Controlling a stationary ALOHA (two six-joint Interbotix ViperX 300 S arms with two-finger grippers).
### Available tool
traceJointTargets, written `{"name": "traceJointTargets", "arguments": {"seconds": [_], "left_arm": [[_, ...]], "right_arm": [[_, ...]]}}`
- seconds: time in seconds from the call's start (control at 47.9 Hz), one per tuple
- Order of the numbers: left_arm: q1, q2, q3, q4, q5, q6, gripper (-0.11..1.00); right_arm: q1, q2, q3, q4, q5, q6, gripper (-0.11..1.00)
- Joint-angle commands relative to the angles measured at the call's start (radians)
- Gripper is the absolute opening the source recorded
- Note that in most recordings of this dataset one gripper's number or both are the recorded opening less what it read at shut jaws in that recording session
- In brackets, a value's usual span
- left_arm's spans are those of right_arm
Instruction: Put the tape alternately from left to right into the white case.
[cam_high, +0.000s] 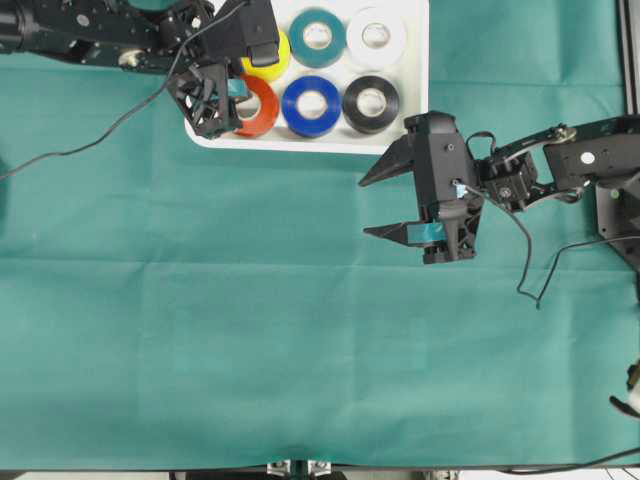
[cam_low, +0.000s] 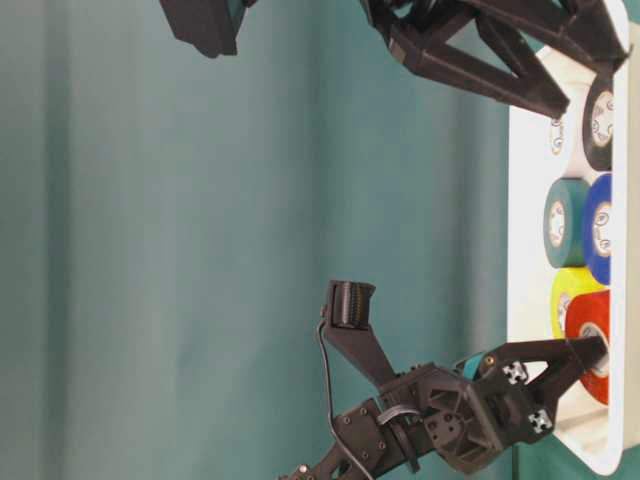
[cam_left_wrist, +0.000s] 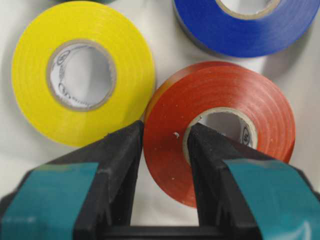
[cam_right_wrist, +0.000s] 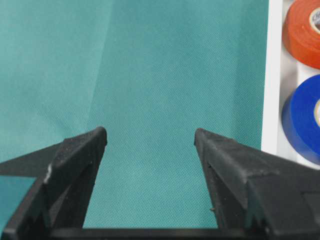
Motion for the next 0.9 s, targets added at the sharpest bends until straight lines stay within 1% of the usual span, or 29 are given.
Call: {"name": "traceJointTargets", "arguments": {"seconds": [0.0, 0.396, 0.563, 0.605, 0.689, 0.751, 0.855, 0.876], "left_arm": [[0.009, -0.012, -0.023, 0.0, -0.009, 0.0, -0.03], [0.008, -0.023, -0.023, -0.002, -0.009, 0.002, -0.03], [-0.002, -0.044, -0.021, 0.0, -0.009, 0.037, -0.02], [-0.003, -0.052, -0.021, -0.002, -0.009, 0.044, 0.02], [-0.011, -0.069, -0.015, -0.002, -0.009, 0.058, 0.18], [-0.017, -0.081, -0.012, -0.002, -0.009, 0.06, 0.34], [-0.034, -0.095, -0.009, 0.0, -0.011, 0.06, 0.65], [-0.035, -0.098, -0.008, 0.0, -0.009, 0.06, 0.67]], "right_arm": [[0.003, -0.008, -0.018, 0.003, -0.008, 0.002, 0.79], [0.003, -0.006, -0.015, 0.003, -0.008, 0.002, 0.79], [0.006, -0.006, -0.015, 0.003, -0.008, 0.002, 0.79], [0.006, -0.006, -0.017, 0.003, -0.008, 0.002, 0.79], [0.008, -0.006, -0.015, 0.003, -0.008, 0.002, 0.79], [0.009, -0.006, -0.015, 0.003, -0.008, 0.002, 0.79], [0.009, -0.006, -0.015, 0.003, -0.008, 0.002, 0.79], [0.009, -0.008, -0.015, 0.003, -0.008, 0.002, 0.79]]}}
